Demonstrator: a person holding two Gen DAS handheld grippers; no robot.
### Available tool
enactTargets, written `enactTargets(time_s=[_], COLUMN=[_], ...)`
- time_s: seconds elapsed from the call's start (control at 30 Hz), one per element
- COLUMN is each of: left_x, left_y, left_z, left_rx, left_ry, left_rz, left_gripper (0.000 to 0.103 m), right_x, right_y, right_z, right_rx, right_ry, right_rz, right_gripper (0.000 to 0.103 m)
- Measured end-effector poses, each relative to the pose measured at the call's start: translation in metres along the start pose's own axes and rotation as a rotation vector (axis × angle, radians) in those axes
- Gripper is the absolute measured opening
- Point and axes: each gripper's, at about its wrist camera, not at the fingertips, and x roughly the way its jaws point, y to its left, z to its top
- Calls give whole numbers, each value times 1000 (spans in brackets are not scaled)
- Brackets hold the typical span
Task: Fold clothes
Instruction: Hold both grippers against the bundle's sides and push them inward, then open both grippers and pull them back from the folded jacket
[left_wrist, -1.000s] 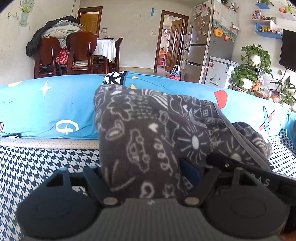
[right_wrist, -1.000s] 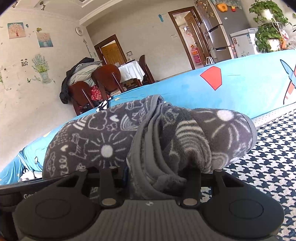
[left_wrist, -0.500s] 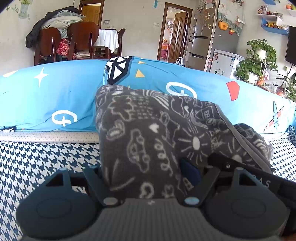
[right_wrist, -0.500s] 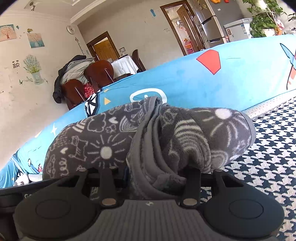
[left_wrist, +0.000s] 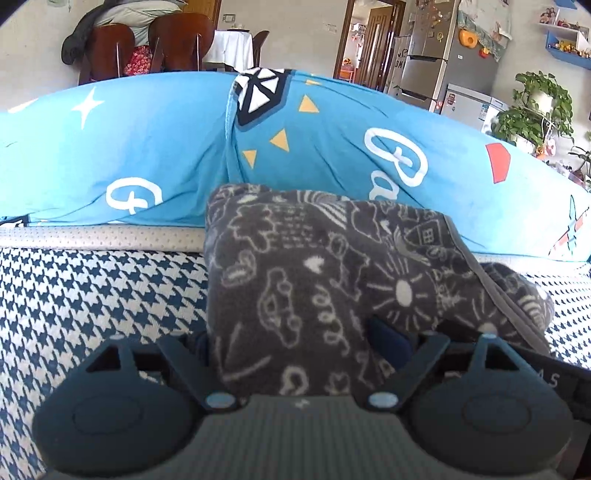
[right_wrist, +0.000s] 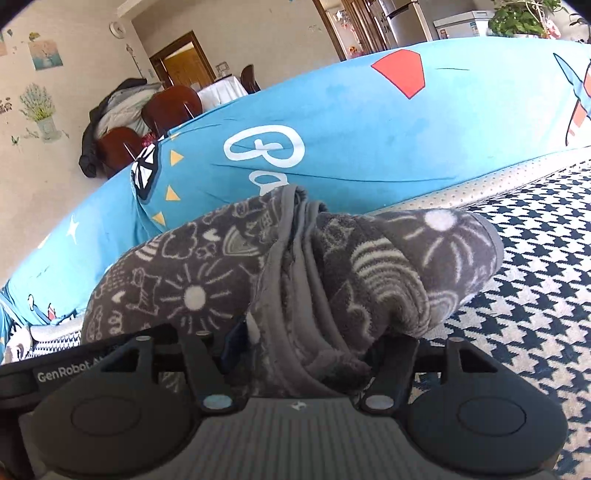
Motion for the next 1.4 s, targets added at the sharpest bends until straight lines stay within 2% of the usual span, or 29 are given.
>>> enactTargets(time_s=[0.07, 0.2, 0.33, 0.5, 0.7, 0.8, 0.9, 1.07, 1.27, 1.4], left_x=[1, -20, -36, -45, -56, -59, -59, -52, -41, -34], left_y=[3, 10, 15, 23, 32, 34, 32, 27, 22, 20], left_z=[0, 10, 13, 7, -3, -9, -15, -26, -36, -42], left_rx=[-11, -32, -21, -2, 7, -1, 12, 42, 64, 82], left_ry=[4, -40, -64, -39, -11, 10, 30, 65, 95, 106], left_rz=[5, 9, 41, 73, 59, 36, 32, 40, 46, 62], left_gripper=[86, 88, 90, 90, 91, 91, 91, 91, 93, 100], right_x=[-3, -13, -25, -41, -67, -79, -80, -65, -40, -30], right_y=[-5, -12, -17, -17, -2, 8, 22, 35, 32, 31], right_z=[2, 4, 6, 8, 13, 13, 7, -6, -15, -20], right_rx=[29, 57, 73, 70, -89, -164, -240, -316, -332, -327], right_ry=[18, 24, 15, -18, -156, -195, -175, -75, 41, 66], right_rz=[-8, -18, -52, -66, -127, -40, 47, 85, 27, 12], right_gripper=[67, 68, 68, 68, 68, 68, 68, 61, 58, 59])
